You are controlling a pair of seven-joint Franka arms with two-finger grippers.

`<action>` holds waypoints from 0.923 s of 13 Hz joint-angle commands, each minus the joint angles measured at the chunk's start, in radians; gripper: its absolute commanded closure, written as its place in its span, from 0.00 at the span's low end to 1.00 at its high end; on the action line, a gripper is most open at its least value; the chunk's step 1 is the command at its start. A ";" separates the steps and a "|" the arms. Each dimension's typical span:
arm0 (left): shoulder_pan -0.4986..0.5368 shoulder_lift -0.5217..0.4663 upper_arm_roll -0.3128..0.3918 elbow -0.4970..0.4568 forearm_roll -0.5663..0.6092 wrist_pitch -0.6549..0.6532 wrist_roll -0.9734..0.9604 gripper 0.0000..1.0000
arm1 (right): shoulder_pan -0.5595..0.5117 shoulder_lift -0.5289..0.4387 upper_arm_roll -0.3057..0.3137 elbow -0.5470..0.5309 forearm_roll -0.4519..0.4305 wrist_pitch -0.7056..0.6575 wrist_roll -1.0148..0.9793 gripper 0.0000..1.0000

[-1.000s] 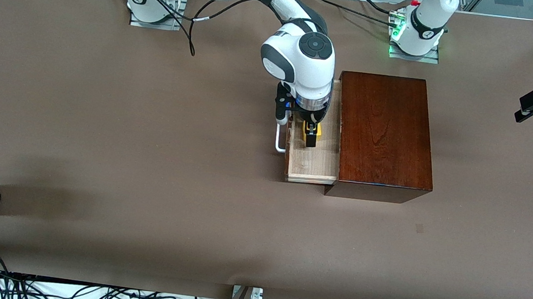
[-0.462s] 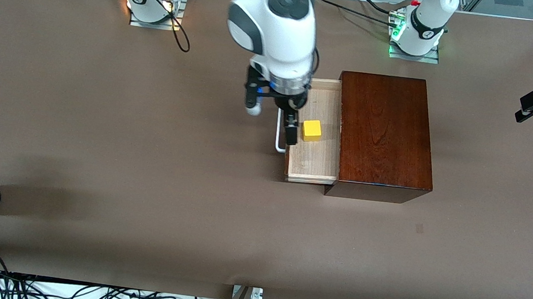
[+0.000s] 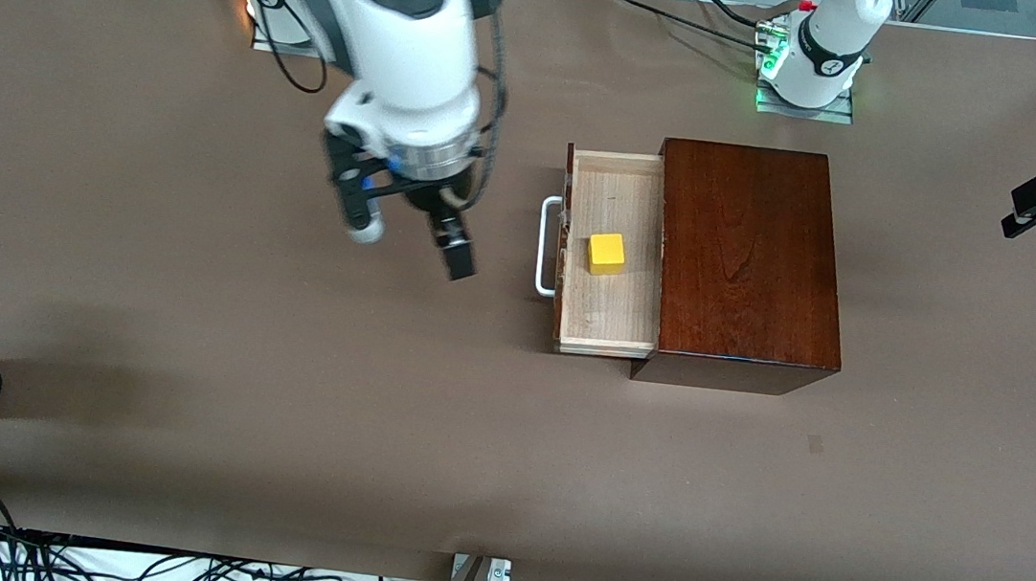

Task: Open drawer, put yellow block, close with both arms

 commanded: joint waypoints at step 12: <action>0.023 0.026 0.002 0.034 -0.010 -0.010 0.002 0.00 | -0.048 -0.577 -0.487 -0.719 0.089 0.025 -1.343 0.00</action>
